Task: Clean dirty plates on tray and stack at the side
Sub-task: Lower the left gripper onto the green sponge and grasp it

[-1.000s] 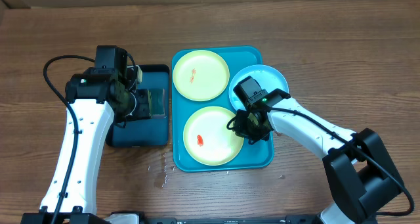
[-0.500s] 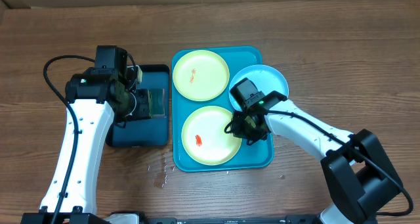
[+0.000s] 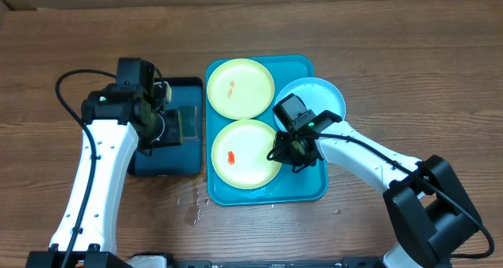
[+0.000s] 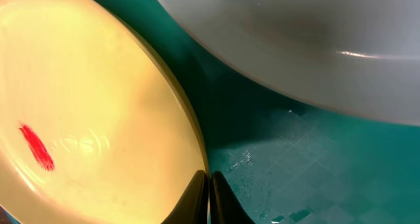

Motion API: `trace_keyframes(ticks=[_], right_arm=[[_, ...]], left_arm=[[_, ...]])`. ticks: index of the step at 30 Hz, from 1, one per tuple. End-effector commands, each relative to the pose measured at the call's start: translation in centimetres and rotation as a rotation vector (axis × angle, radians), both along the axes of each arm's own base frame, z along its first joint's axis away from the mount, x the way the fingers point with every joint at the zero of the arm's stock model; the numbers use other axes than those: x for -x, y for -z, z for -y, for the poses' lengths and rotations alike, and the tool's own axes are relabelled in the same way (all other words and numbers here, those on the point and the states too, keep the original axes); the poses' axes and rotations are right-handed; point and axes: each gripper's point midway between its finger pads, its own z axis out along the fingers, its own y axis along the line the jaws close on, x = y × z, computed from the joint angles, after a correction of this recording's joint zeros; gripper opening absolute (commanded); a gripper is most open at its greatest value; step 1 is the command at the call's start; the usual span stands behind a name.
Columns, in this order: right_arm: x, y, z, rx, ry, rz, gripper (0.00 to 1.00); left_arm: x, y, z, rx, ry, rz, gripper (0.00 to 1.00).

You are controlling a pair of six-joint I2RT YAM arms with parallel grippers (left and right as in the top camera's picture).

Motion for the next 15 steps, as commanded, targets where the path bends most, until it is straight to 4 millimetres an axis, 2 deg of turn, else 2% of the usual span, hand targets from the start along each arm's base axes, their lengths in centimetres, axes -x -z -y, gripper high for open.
trace_keyframes(ticks=[1, 5, 11, 15], right_arm=[[-0.1, 0.2, 0.1, 0.005, 0.015, 0.005, 0.04], [-0.2, 0.2, 0.1, 0.004, 0.015, 0.007, 0.04], [-0.4, 0.2, 0.0, -0.001, 0.015, 0.014, 0.04], [-0.6, 0.1, -0.2, -0.007, 0.014, 0.023, 0.05]], left_arm=[[0.2, 1.6, 0.3, 0.011, 0.013, -0.016, 0.46], [-0.9, 2.5, 0.3, 0.018, -0.023, 0.021, 0.43], [-3.7, 4.0, 1.0, 0.063, -0.049, 0.062, 0.42], [-5.3, 5.4, 1.4, 0.088, -0.046, 0.068, 0.34]])
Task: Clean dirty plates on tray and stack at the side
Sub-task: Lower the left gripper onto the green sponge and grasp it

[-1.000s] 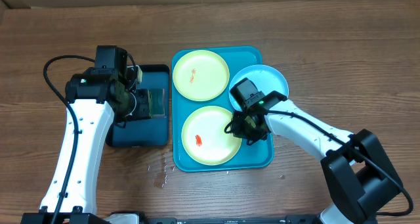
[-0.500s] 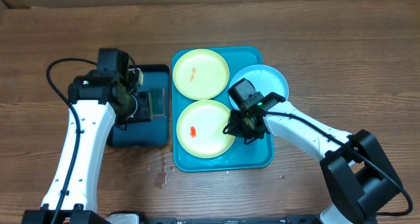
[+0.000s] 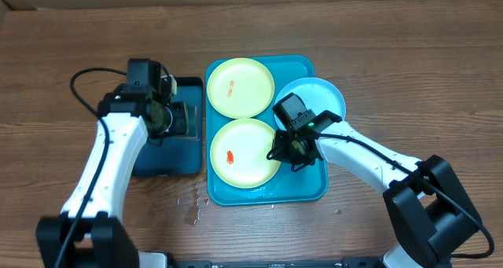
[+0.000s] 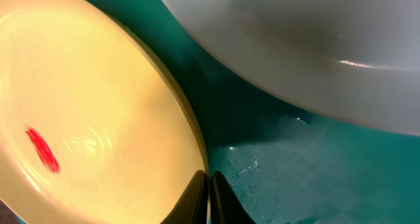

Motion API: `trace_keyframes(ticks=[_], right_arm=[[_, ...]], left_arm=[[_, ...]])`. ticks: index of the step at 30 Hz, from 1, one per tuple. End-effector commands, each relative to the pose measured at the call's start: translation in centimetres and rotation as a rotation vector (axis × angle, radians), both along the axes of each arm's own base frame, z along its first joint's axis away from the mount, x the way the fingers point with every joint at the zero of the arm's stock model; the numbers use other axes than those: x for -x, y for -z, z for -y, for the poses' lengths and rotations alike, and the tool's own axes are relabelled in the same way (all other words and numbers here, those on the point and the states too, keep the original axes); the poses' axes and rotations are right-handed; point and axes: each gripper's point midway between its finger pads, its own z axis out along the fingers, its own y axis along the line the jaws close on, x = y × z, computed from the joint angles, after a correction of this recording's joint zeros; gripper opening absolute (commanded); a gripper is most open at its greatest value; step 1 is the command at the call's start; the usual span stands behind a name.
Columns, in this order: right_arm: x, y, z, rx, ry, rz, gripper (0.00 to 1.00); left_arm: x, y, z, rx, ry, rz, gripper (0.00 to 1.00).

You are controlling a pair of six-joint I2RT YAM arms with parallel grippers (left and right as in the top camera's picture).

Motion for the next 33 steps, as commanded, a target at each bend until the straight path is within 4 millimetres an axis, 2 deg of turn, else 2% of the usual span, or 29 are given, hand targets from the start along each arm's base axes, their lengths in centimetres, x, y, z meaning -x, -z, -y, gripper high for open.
trace_keyframes(ticks=[1, 5, 9, 15, 23, 26, 33], right_arm=[[-0.2, 0.2, 0.1, 0.004, 0.010, 0.008, 0.05], [-0.2, 0.2, 0.1, 0.004, 0.010, 0.008, 0.05], [-0.2, 0.2, 0.1, 0.004, 0.010, 0.009, 0.05], [-0.2, 0.2, 0.1, 0.003, 0.010, 0.009, 0.05], [-0.2, 0.2, 0.1, 0.004, 0.010, 0.009, 0.05], [-0.2, 0.2, 0.1, 0.003, 0.010, 0.009, 0.06], [-0.2, 0.2, 0.1, 0.003, 0.010, 0.009, 0.06]], left_arm=[[-0.6, 1.6, 0.6, 0.036, -0.010, -0.026, 0.34], [-1.5, 3.3, 0.6, 0.031, -0.009, -0.037, 0.34], [-1.6, 4.9, 0.5, 0.021, 0.005, -0.068, 0.34], [-2.3, 6.3, -0.2, -0.024, 0.001, -0.071, 0.36], [-1.7, 8.6, -0.3, -0.034, 0.031, -0.136, 0.33], [-1.8, 8.7, -0.3, -0.035, 0.033, -0.136, 0.26], [-2.1, 8.6, -0.3, -0.042, 0.062, -0.120, 0.20]])
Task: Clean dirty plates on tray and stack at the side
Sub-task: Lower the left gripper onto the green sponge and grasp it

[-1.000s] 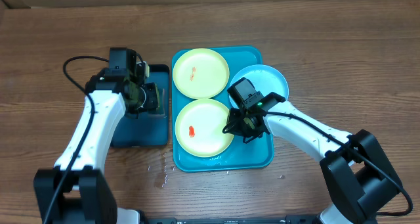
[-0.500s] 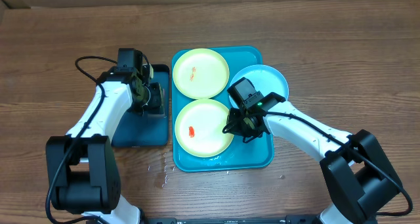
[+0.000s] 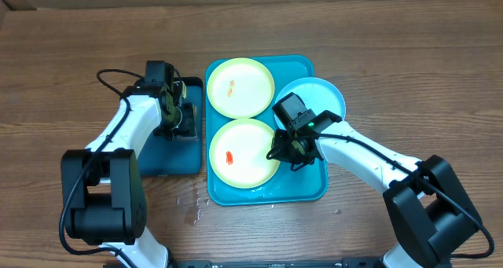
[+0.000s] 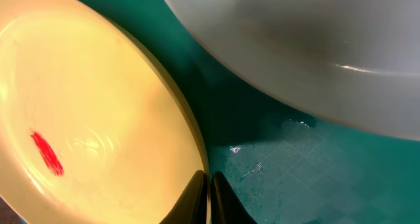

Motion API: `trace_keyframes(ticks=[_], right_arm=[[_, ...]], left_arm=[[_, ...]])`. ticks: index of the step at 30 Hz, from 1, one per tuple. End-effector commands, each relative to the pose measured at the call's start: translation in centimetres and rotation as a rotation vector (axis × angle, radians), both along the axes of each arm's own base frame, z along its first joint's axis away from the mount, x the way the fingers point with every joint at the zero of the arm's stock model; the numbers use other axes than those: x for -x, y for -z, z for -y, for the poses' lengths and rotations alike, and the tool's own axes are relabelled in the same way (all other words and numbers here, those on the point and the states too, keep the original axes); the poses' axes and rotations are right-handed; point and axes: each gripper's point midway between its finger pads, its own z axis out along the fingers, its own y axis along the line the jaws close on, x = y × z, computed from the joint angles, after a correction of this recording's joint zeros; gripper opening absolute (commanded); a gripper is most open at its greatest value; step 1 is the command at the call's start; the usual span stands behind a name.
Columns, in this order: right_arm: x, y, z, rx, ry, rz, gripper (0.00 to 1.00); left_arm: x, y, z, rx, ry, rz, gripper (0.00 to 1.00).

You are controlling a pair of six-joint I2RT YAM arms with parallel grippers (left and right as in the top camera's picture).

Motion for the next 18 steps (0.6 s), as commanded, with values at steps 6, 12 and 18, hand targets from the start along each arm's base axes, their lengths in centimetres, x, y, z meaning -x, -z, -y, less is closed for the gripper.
trace_keyframes(ticks=[6, 12, 18], right_arm=[[-0.08, 0.22, 0.18, 0.007, 0.010, 0.003, 0.09], [-0.09, 0.22, 0.17, 0.007, 0.010, 0.004, 0.10], [-0.09, 0.22, 0.17, 0.007, 0.010, 0.004, 0.10]], left_arm=[[-0.17, 0.56, -0.17, -0.024, 0.055, 0.006, 0.38], [-0.69, 0.45, -0.17, -0.025, 0.055, 0.028, 0.38], [-0.46, 0.61, -0.42, -0.039, 0.052, 0.019, 0.30]])
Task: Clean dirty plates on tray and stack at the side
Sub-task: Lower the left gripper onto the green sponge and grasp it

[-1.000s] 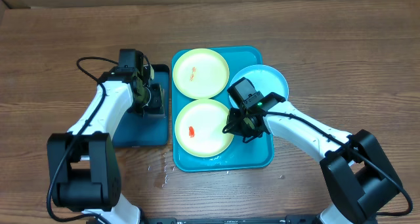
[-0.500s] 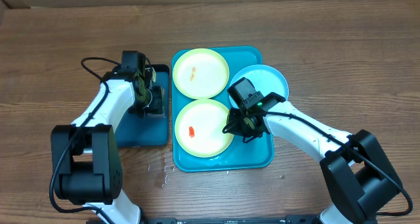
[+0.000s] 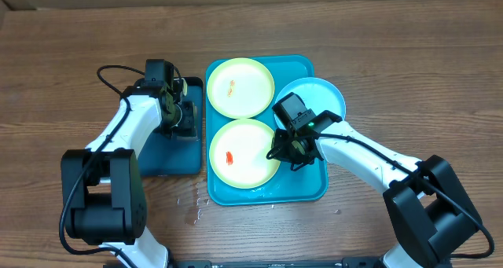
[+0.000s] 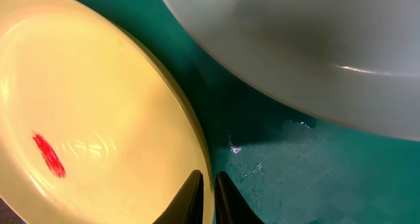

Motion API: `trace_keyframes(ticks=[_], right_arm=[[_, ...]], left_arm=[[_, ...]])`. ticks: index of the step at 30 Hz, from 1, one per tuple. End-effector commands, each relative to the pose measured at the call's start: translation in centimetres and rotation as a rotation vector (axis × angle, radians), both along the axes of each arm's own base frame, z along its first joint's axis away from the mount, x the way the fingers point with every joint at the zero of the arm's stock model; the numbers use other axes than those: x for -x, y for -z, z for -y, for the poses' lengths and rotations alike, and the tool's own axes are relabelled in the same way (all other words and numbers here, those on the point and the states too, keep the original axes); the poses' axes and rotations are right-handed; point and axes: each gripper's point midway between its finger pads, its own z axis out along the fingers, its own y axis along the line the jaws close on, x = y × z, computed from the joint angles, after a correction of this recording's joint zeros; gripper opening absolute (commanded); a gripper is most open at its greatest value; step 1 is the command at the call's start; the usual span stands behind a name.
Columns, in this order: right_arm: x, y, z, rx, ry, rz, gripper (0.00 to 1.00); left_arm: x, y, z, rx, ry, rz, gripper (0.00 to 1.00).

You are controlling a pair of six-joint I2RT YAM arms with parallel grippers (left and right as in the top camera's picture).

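Observation:
Two yellow plates lie on the teal tray (image 3: 306, 185). The front plate (image 3: 244, 152) carries a red smear (image 4: 49, 155); the back plate (image 3: 240, 87) has an orange one. A light blue plate (image 3: 318, 95) leans over the tray's right rim. My right gripper (image 3: 283, 152) stands at the front plate's right edge, and in the right wrist view its fingers (image 4: 209, 191) sit one on each side of that rim, shut on it with a narrow gap. My left gripper (image 3: 182, 119) hangs low over the dark blue tray (image 3: 165, 154); its jaws are hidden.
The dark blue tray sits just left of the teal one. Water drops (image 3: 192, 205) lie on the wooden table in front of them. The blue plate (image 4: 315, 46) looms close above my right fingers.
My right fingers stand slightly further apart on the plate's rim than before. Both arms and all plates are where they were.
My right gripper stayed pinched on the front yellow plate's right rim at every moment, and the plate sits a little further left now. My left arm was over the dark tray's left part, then nearer its right edge, where it is now.

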Motion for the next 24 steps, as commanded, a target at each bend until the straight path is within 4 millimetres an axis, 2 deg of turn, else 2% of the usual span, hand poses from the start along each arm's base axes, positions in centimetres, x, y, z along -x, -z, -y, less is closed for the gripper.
trace_keyframes(ticks=[1, 3, 7, 10, 17, 20, 24], right_arm=[[-0.08, 0.22, 0.18, 0.007, 0.008, 0.004, 0.10], [-0.11, 0.21, 0.16, 0.006, 0.008, 0.005, 0.10], [-0.10, 0.21, 0.16, 0.007, 0.008, 0.005, 0.10], [-0.09, 0.21, 0.17, 0.007, 0.008, 0.004, 0.10], [-0.10, 0.21, 0.16, 0.007, 0.008, 0.005, 0.10], [-0.10, 0.21, 0.16, 0.007, 0.008, 0.005, 0.10], [-0.10, 0.21, 0.16, 0.007, 0.008, 0.005, 0.10]], left_arm=[[0.43, 0.79, -0.19, -0.018, 0.013, -0.022, 0.26], [0.44, 0.80, -0.20, -0.018, 0.013, -0.022, 0.22], [0.39, 0.79, -0.20, -0.019, 0.014, -0.020, 0.21], [0.31, 0.75, -0.18, -0.018, 0.013, -0.016, 0.26], [0.27, 0.67, -0.20, -0.018, 0.013, -0.017, 0.27], [0.23, 0.66, -0.20, -0.018, 0.013, -0.015, 0.33], [-0.01, 0.60, -0.17, -0.018, 0.015, -0.005, 0.34]])
